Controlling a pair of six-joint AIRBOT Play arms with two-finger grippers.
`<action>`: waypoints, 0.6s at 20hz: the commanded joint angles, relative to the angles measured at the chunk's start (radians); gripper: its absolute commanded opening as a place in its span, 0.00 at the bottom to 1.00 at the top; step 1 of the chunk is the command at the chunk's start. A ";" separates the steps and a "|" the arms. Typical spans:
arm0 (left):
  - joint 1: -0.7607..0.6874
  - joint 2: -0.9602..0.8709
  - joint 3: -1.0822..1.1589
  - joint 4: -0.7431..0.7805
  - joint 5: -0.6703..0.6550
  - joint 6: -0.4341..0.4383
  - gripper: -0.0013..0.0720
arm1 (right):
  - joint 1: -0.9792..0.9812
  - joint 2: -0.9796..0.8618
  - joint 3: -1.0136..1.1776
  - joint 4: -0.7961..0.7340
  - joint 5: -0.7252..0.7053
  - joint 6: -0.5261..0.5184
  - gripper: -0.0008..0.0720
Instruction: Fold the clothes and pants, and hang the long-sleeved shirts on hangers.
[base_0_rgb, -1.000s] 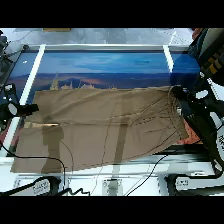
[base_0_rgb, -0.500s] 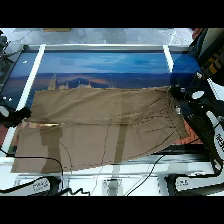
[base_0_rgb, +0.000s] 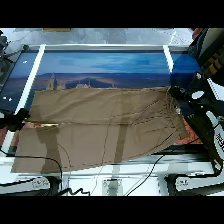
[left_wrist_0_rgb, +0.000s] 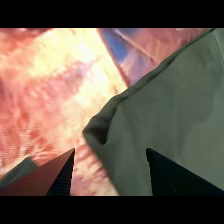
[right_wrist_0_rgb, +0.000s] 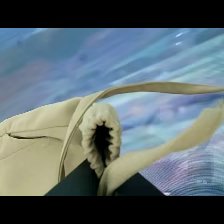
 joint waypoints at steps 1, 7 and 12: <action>-0.021 -0.054 0.001 -0.049 0.078 0.010 0.48 | 0.001 0.000 0.000 0.000 -0.006 0.000 0.04; -0.052 -0.065 0.002 -0.049 0.282 0.011 0.03 | 0.001 -0.003 0.001 0.000 -0.115 0.031 0.04; -0.091 -0.128 0.085 -0.037 0.263 0.011 0.03 | 0.001 -0.110 0.114 0.000 -0.088 0.078 0.04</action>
